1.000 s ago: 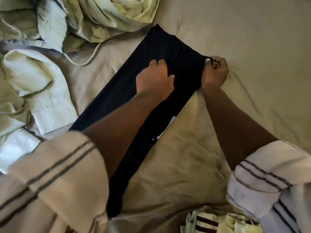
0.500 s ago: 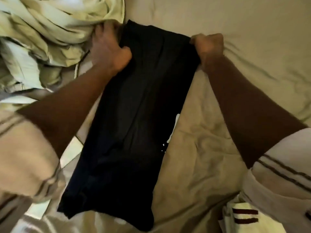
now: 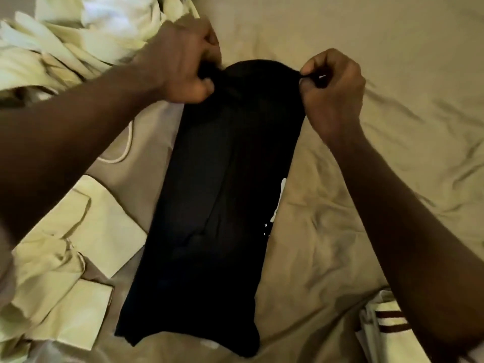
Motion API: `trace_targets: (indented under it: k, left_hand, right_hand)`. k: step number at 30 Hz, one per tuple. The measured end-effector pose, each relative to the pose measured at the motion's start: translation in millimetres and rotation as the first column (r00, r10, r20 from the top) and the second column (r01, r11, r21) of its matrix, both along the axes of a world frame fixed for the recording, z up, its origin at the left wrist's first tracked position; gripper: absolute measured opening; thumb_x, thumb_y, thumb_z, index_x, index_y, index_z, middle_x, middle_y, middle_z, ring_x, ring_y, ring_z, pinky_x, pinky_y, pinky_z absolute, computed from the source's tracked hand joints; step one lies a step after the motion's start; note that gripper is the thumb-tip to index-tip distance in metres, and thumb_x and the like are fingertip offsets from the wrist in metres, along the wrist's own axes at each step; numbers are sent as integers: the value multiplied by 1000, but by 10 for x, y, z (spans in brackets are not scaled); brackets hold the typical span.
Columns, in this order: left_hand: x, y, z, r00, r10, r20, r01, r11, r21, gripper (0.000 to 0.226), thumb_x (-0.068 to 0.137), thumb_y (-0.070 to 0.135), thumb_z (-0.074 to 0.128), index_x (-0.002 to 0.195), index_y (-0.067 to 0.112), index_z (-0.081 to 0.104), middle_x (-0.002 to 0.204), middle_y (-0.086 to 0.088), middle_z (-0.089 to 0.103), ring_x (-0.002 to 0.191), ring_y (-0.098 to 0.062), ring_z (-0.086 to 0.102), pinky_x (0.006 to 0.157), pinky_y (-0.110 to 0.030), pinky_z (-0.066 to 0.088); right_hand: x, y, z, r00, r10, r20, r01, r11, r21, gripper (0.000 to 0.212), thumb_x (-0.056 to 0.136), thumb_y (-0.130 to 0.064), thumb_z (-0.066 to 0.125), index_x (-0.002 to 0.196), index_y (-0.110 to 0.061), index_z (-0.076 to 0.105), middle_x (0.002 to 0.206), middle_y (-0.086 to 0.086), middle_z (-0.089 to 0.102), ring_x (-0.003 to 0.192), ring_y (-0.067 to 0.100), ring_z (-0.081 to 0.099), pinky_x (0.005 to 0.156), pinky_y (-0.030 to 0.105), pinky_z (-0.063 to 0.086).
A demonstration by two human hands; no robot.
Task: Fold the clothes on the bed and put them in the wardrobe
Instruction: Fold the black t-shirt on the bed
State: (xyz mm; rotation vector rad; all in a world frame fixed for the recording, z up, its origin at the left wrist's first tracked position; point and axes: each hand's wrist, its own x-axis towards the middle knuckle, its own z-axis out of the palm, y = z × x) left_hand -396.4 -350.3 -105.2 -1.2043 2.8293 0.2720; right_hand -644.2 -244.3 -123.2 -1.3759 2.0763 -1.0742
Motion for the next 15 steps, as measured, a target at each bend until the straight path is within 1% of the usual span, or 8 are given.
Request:
trace_targets:
  k: [1, 3, 4, 5, 7, 10, 13, 15]
  left_hand:
    - [145, 178, 20, 998, -30, -50, 30, 1000, 5, 52, 75, 44, 53, 111, 11, 70, 120, -16, 58, 111, -40, 56, 91, -56, 51]
    - [434, 528, -22, 991, -111, -70, 113, 994, 15, 38, 73, 40, 55, 101, 16, 64, 108, -11, 60, 99, -36, 57, 85, -52, 50]
    - [565, 711, -84, 986, -156, -55, 157, 988, 5, 30, 74, 34, 61, 99, 18, 61, 101, -10, 59, 93, -35, 57, 81, -50, 49]
    - [668, 870, -168, 981, -189, -41, 189, 982, -15, 27, 75, 27, 66, 99, 19, 58, 97, -10, 58, 88, -35, 58, 78, -49, 47]
    - [817, 1133, -348, 973, -228, -21, 228, 973, -27, 33, 74, 16, 75, 102, 18, 57, 95, -11, 57, 83, -37, 59, 72, -47, 47]
    - [890, 1346, -540, 978, -207, 6, 207, 977, -50, 46, 75, 11, 78, 116, 14, 59, 103, -15, 59, 88, -38, 58, 72, -47, 45]
    - [842, 1396, -608, 984, -163, 71, 170, 978, -119, 61, 77, 20, 73, 136, 12, 57, 122, -17, 58, 103, -39, 54, 81, -49, 41]
    - [811, 1382, -645, 980, -180, 88, 189, 977, -103, 61, 78, 19, 75, 136, 11, 57, 117, -18, 58, 99, -40, 57, 79, -50, 44]
  right_hand:
    - [80, 237, 61, 999, 36, -14, -37, 997, -74, 20, 78, -8, 61, 92, -20, 67, 84, -14, 68, 73, 2, 63, 67, 13, 44]
    - [210, 698, 77, 990, 125, -65, -132, 983, -126, 28, 80, -5, 63, 106, -16, 67, 96, -9, 68, 80, 8, 61, 72, 14, 41]
    - [262, 935, 38, 976, 187, -112, -198, 975, -105, 31, 82, -5, 65, 111, -15, 68, 101, -6, 67, 85, 10, 60, 76, 14, 41]
    - [293, 1141, -34, 952, 256, -168, -269, 961, -59, 33, 84, -6, 66, 116, -14, 69, 104, -3, 66, 91, 12, 58, 81, 14, 41]
    - [335, 1483, -198, 881, 381, -279, -382, 923, 53, 36, 89, -9, 66, 124, -14, 69, 107, 3, 62, 97, 15, 56, 84, 19, 44]
    - [379, 1755, -431, 735, 488, -470, -490, 862, 129, 36, 96, -10, 63, 132, -10, 67, 108, 9, 62, 95, 25, 57, 77, 38, 51]
    - [434, 1777, -533, 588, 517, -622, -489, 840, 236, 38, 102, -18, 55, 139, -13, 61, 121, 11, 62, 105, 32, 57, 82, 45, 48]
    - [435, 1702, -578, 538, 570, -621, -515, 806, 293, 35, 102, -21, 50, 134, -15, 64, 119, 10, 62, 105, 33, 58, 82, 45, 46]
